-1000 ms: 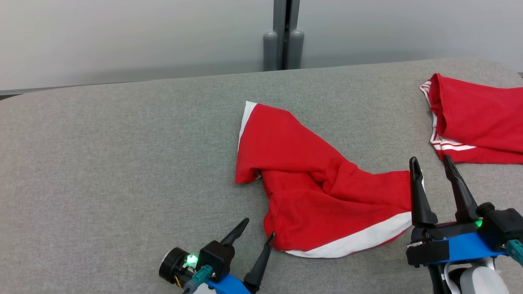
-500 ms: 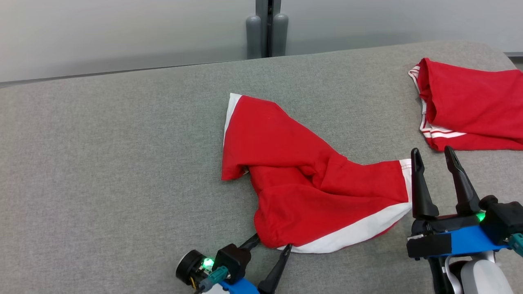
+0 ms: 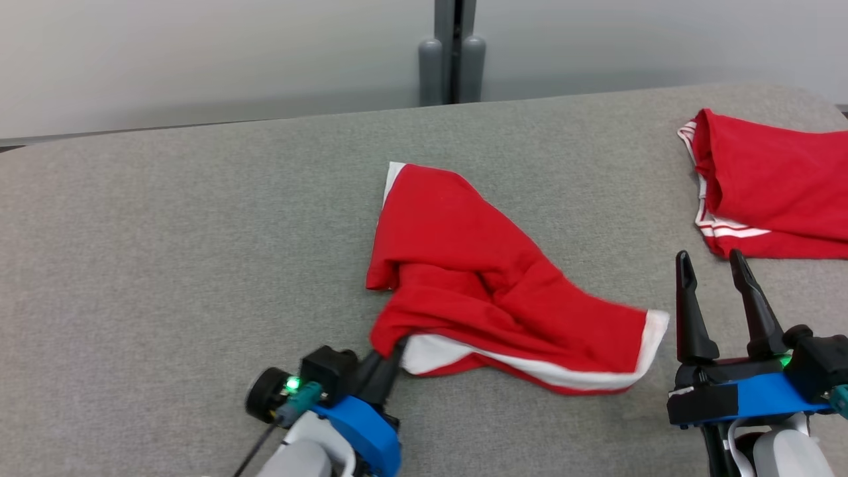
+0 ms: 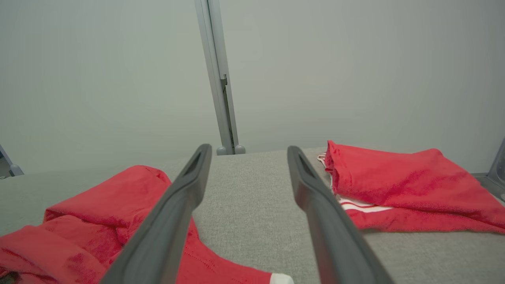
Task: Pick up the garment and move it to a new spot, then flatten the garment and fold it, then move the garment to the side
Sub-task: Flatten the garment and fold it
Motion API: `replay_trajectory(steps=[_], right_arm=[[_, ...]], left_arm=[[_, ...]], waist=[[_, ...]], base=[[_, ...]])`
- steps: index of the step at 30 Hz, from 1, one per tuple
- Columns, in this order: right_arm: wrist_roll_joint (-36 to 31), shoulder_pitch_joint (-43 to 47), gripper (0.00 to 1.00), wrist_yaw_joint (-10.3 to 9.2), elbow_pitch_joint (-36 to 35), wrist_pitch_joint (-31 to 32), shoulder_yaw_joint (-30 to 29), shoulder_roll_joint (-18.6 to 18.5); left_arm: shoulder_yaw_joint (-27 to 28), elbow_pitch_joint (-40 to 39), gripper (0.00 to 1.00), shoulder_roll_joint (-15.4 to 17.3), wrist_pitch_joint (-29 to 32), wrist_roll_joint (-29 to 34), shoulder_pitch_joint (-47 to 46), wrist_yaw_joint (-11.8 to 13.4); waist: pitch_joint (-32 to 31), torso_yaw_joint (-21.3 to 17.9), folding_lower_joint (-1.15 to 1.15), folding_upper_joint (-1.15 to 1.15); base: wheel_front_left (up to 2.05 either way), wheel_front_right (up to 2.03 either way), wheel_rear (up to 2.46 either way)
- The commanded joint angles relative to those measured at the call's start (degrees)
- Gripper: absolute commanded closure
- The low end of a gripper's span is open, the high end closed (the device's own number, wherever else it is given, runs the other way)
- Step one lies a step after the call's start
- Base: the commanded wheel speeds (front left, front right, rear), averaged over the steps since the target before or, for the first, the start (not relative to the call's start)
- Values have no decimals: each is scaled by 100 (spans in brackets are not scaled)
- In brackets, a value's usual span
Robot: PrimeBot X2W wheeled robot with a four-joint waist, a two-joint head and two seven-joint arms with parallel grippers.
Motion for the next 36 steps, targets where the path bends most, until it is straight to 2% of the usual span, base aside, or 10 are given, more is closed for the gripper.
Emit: replay_trajectory(steps=[1,13,16,17,18,28,36], right_arm=[[-4,40,0,1,28,-15,-15,-10],[75,156,0,1,305,-15,-39,-9],[97,164,0,1,359,-15,-22,-10],[106,165,0,1,380,-15,-19,-10],[114,169,0,1,393,-15,-8,-10],[59,169,0,1,393,-15,-136,-9],[54,183,0,1,416,-15,-91,-9]], left_arm=[[78,-15,100,99,-39,-10,-97,48],[610,-632,100,1159,112,-82,265,412],[651,-777,100,1260,217,-163,458,480],[651,-822,47,1255,224,-177,494,502],[667,-866,0,1231,214,-211,541,545],[713,-1102,0,1026,50,-322,835,712],[991,-1373,0,1048,-56,-304,995,879]], waist=[[-16,40,0,0],[-199,377,0,0],[-223,416,0,0],[-232,430,0,0],[-244,439,0,0],[-341,689,0,0],[-445,826,0,0]], base=[[0,0,0],[0,0,0],[0,0,0],[0,0,0],[0,0,0],[0,0,0],[0,0,0]])
